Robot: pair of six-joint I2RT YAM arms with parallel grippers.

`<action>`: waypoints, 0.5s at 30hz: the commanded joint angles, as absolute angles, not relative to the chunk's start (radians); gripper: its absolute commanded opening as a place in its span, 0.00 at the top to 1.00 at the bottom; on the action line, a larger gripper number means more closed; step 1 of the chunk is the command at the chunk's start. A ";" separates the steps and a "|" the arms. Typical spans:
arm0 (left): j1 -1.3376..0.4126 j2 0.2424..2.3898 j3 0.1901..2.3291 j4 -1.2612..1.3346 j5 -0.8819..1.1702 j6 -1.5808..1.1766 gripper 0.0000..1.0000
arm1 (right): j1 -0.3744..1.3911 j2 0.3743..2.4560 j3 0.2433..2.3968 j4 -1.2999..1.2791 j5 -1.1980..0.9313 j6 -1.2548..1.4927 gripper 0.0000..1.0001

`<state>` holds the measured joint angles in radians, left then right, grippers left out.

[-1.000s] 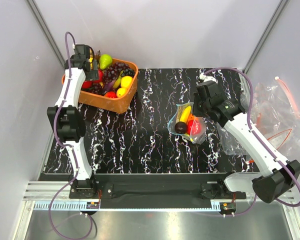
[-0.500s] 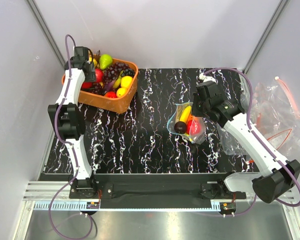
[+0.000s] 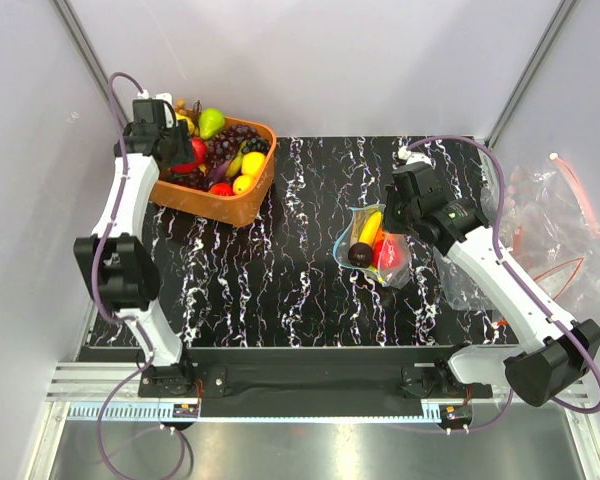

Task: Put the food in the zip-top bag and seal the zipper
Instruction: Pick up the fake fruit from the bin.

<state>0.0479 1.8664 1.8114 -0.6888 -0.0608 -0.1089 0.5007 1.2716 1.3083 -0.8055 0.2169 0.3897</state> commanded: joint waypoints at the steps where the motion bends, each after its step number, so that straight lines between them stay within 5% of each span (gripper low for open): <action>1: 0.041 1.715 1.761 -0.558 0.070 -0.150 0.61 | 0.494 1.246 1.315 -0.772 0.201 0.397 1.00; 11: 0.005 1.559 1.462 -0.139 0.689 -0.365 0.60 | 0.494 1.261 1.330 -0.769 0.186 0.400 1.00; 15: -0.107 1.514 1.373 0.026 0.764 -0.459 0.61 | 0.494 1.275 1.348 -0.773 0.183 0.403 1.00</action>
